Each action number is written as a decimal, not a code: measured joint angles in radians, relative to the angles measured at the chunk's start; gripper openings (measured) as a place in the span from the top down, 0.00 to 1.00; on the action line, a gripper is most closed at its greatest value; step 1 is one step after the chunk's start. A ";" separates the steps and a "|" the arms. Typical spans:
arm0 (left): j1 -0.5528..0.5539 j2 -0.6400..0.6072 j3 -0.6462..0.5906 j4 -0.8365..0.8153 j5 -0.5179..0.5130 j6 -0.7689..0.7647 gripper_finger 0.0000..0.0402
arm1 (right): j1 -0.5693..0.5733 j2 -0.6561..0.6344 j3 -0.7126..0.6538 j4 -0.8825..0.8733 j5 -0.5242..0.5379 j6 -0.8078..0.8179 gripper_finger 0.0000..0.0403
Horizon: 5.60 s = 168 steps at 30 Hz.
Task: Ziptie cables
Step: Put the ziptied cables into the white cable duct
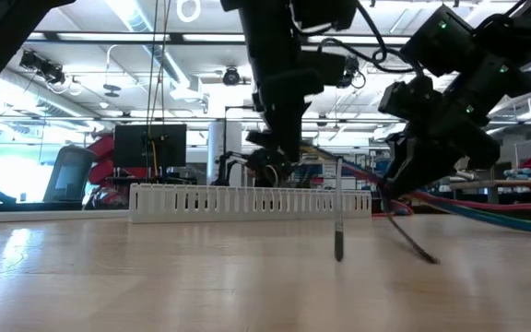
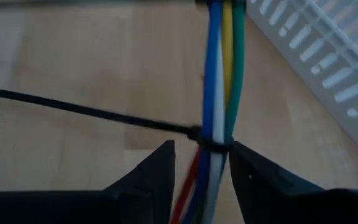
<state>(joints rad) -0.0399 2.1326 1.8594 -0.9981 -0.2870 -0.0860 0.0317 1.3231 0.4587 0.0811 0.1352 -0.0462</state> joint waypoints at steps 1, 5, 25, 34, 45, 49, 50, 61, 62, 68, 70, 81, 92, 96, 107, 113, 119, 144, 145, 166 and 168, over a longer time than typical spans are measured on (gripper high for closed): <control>0.000 0.000 0.007 -0.001 -0.002 0.000 0.94 | -0.003 0.000 -0.001 -0.005 0.003 0.001 0.66; -0.001 -0.001 0.020 -0.037 -0.017 -0.014 0.94 | -0.005 0.000 -0.001 -0.037 0.027 0.039 0.68; -0.064 -0.103 0.024 -0.089 -0.197 -0.132 0.94 | -0.024 0.001 -0.001 -0.130 0.084 0.099 0.73; -0.084 -0.135 0.023 -0.181 -0.270 -0.215 0.94 | -0.023 0.001 -0.001 -0.179 0.081 0.133 0.73; -0.085 -0.136 0.020 -0.286 -0.288 -0.311 0.94 | -0.021 0.001 -0.001 -0.219 0.061 0.154 0.73; -0.085 -0.136 0.020 -0.285 -0.288 -0.319 0.94 | -0.021 0.001 -0.001 -0.219 0.047 0.150 0.83; -0.085 -0.136 0.020 -0.285 -0.288 -0.319 0.94 | -0.021 0.001 -0.001 -0.220 0.036 0.145 0.86; -0.098 -0.136 0.001 -0.270 -0.293 -0.352 0.94 | -0.049 0.001 -0.001 -0.219 0.018 0.103 0.97; -0.100 -0.136 -0.010 -0.271 -0.297 -0.365 0.94 | -0.052 0.001 -0.001 -0.219 0.019 0.094 0.97; -0.116 -0.135 -0.126 -0.253 -0.322 -0.453 0.94 | -0.081 -0.001 0.001 -0.212 0.030 0.087 0.98; -0.119 -0.135 -0.164 -0.233 -0.322 -0.484 0.94 | -0.094 -0.001 0.023 -0.239 0.032 0.074 0.98; -0.120 -0.135 -0.255 -0.140 -0.301 -0.606 0.94 | -0.222 -0.002 0.241 -0.357 0.087 -0.184 0.98; -0.128 -0.138 -0.261 -0.187 -0.295 -0.591 0.94 | -0.458 -0.002 0.292 -0.414 0.003 -0.523 0.98; -0.128 -0.139 -0.262 -0.206 -0.294 -0.576 0.94 | -0.504 -0.002 0.292 -0.398 -0.096 -0.565 0.98; -0.128 -0.250 -0.496 0.013 -0.254 -0.605 0.94 | -0.511 0.071 0.292 -0.321 -0.151 -0.605 0.97; -0.107 -0.379 -0.657 0.166 -0.188 -0.594 0.94 | -0.513 0.127 0.293 -0.252 -0.179 -0.605 0.97; -0.057 -0.429 -0.752 0.273 -0.100 -0.570 0.94 | -0.526 0.132 0.336 -0.283 -0.189 -0.615 0.97; -0.034 -0.423 -0.754 0.300 -0.021 -0.552 0.88 | -0.575 0.255 0.410 -0.393 -0.305 -0.621 0.92; -0.034 -0.423 -0.754 0.300 -0.018 -0.555 0.88 | -0.575 0.255 0.410 -0.394 -0.305 -0.617 0.91; -0.034 -0.423 -0.713 0.209 -0.020 -0.544 0.87 | -0.575 0.254 0.409 -0.393 -0.310 -0.575 0.81; -0.034 -0.423 -0.712 0.209 -0.023 -0.543 0.87 | -0.575 0.254 0.409 -0.393 -0.314 -0.575 0.81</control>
<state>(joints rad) -0.0742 1.7100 1.1469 -0.7887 -0.3096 -0.6290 -0.5434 1.5776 0.8677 -0.3119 -0.1786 -0.6209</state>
